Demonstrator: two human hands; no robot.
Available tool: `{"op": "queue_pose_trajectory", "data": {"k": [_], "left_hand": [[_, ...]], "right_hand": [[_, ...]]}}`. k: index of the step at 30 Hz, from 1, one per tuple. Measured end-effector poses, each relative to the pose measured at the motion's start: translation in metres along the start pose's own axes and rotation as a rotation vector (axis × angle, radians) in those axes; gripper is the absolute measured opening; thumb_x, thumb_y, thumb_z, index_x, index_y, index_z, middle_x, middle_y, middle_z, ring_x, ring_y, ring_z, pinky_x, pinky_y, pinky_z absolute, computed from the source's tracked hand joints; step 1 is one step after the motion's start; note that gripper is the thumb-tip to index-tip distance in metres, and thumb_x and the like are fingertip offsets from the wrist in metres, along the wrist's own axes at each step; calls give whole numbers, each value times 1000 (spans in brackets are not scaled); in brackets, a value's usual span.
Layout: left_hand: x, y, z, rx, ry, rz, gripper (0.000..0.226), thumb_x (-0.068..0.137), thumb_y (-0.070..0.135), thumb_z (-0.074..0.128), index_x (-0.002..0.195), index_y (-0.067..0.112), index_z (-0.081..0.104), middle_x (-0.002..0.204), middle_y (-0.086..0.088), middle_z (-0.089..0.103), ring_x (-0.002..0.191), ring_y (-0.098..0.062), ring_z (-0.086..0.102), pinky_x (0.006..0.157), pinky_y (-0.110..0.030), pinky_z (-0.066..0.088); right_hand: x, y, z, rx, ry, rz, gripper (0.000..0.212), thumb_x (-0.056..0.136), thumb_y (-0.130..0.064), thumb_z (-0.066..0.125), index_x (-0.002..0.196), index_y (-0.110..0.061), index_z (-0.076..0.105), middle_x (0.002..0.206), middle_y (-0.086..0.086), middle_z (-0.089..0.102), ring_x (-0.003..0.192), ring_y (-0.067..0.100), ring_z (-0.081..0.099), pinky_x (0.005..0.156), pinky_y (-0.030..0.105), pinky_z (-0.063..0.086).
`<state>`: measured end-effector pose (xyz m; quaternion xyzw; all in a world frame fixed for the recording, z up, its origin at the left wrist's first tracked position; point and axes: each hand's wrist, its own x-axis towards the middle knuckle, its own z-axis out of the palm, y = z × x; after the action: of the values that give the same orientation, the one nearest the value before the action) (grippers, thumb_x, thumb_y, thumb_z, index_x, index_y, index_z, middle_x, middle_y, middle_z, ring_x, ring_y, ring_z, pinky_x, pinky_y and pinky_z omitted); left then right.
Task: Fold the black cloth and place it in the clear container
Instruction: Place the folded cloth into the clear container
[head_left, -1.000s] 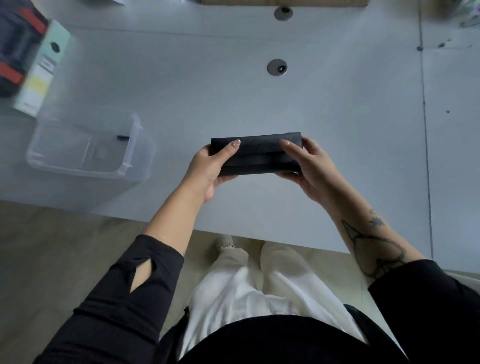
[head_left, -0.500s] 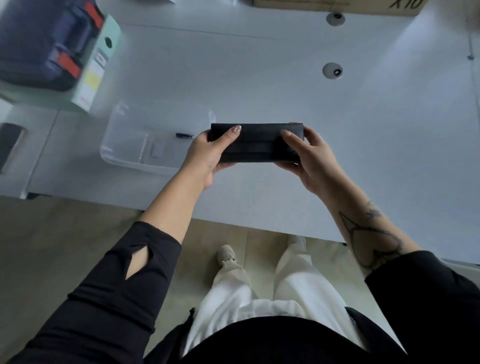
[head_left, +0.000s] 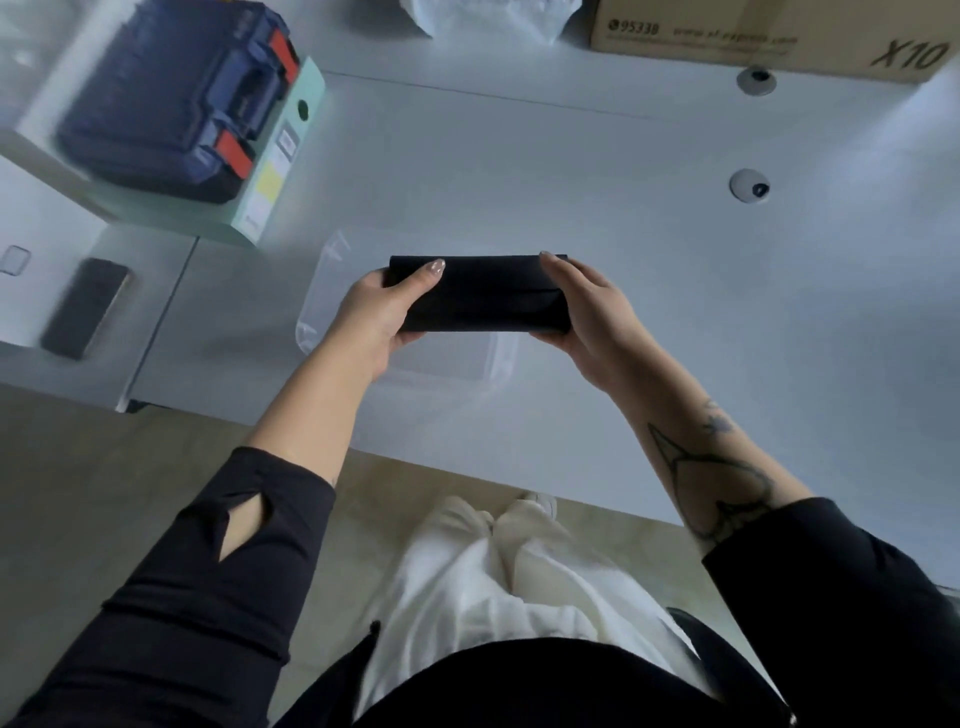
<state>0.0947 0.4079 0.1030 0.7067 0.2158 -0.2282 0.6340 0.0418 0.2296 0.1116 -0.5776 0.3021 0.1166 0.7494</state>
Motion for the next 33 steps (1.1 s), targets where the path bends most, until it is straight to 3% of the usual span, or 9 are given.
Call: {"op": "queue_pose_trajectory", "data": {"k": [5, 8, 11, 15, 20, 24, 27, 30, 33], "left_hand": [[27, 8, -34, 62, 63, -36, 18, 83, 32, 67, 94, 21, 59, 89, 4, 64, 89, -16, 60, 65, -25, 47], [46, 14, -49, 152, 27, -131, 39, 83, 40, 63, 115, 16, 58, 107, -1, 64, 92, -16, 59, 60, -25, 43], [61, 15, -58, 250, -50, -265, 67, 75, 53, 62, 129, 16, 52, 128, -3, 59, 113, -23, 56, 79, -32, 45], [72, 9, -59, 353, -208, -349, 71, 77, 54, 60, 137, 18, 46, 143, -2, 48, 130, -26, 45, 99, -43, 34], [74, 7, -62, 448, -328, -402, 71, 82, 51, 59, 142, 18, 39, 151, -3, 37, 137, -27, 36, 106, -46, 31], [77, 9, -64, 383, -405, -461, 67, 77, 51, 63, 135, 20, 49, 137, -3, 54, 120, -24, 54, 95, -38, 45], [83, 17, -68, 334, -451, -423, 85, 62, 53, 67, 138, 22, 46, 148, 0, 45, 136, -23, 41, 113, -45, 30], [75, 38, -78, 258, -494, -355, 70, 85, 41, 60, 146, 17, 35, 158, -1, 28, 146, -24, 23, 115, -50, 22], [73, 57, -103, 219, -445, -254, 44, 94, 30, 51, 137, 17, 45, 145, -9, 46, 129, -22, 48, 103, -43, 38]], "right_hand": [[15, -1, 42, -87, -4, 32, 15, 93, -31, 50, 102, -20, 57, 88, -7, 57, 83, 7, 55, 89, 36, 49], [28, 2, 61, -190, 25, 88, 31, 90, -37, 51, 114, -18, 56, 99, -4, 58, 100, 15, 55, 97, 41, 47], [36, 8, 76, -255, 121, 197, 40, 87, -44, 51, 119, -19, 55, 120, 3, 55, 116, 24, 51, 101, 46, 45], [47, 19, 90, -265, 222, 328, 42, 89, -43, 50, 121, -15, 51, 122, 7, 47, 114, 27, 46, 103, 44, 41], [53, 31, 100, -282, 285, 432, 66, 86, -48, 50, 141, -15, 36, 136, 3, 42, 125, 29, 40, 103, 47, 36], [53, 31, 101, -304, 270, 465, 68, 89, -50, 46, 143, -11, 34, 149, 7, 34, 138, 31, 32, 108, 51, 32], [52, 24, 95, -270, 273, 434, 72, 87, -52, 48, 147, -18, 28, 150, 5, 33, 136, 30, 34, 104, 50, 35], [43, 11, 86, -201, 261, 352, 62, 90, -44, 52, 143, -16, 37, 145, 5, 42, 132, 25, 42, 104, 47, 37], [28, -4, 73, -128, 236, 261, 39, 91, -40, 51, 123, -18, 56, 130, 4, 60, 111, 20, 59, 95, 41, 44]]}}
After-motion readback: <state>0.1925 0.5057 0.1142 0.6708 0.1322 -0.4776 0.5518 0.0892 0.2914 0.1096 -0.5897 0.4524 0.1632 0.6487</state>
